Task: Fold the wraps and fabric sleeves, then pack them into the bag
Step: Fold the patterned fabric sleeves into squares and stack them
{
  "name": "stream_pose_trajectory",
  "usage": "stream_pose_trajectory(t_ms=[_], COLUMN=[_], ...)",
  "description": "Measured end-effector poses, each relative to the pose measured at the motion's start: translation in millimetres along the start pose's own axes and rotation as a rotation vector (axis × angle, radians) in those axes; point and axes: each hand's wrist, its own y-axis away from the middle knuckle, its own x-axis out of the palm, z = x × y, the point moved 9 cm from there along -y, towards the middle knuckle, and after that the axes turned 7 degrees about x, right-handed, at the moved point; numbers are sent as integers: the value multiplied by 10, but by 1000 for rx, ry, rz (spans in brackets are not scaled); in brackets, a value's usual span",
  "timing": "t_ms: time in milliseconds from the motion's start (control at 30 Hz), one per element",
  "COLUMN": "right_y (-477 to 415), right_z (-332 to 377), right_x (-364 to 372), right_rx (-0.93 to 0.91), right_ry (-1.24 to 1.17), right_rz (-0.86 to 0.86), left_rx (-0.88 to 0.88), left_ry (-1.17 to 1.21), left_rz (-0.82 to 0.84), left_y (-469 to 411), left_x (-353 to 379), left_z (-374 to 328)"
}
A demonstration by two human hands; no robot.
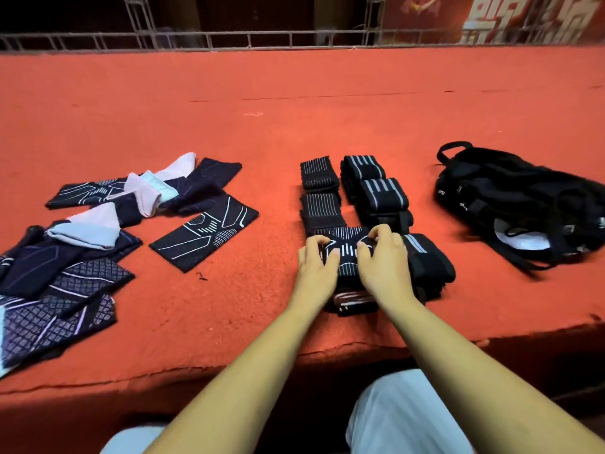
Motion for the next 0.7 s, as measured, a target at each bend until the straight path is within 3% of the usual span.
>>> stream_pose_trajectory(t_ms=[100,367,567,700], right_y=[10,-15,-216,-249], right_z=[-95,-157,311,931], right_x=[104,140,-4,-47], right_rx=[57,83,-68,-239], right_ry=[-82,-26,185,153], right_rz=[95,152,125,76], left_rx=[-53,-88,-148,-130], left_ry=[103,64,160,87], left_rz=[0,39,59,-22], left_y=[59,115,-83,-171], left_x=[130,248,-129,-715], left_z=[79,120,50,12])
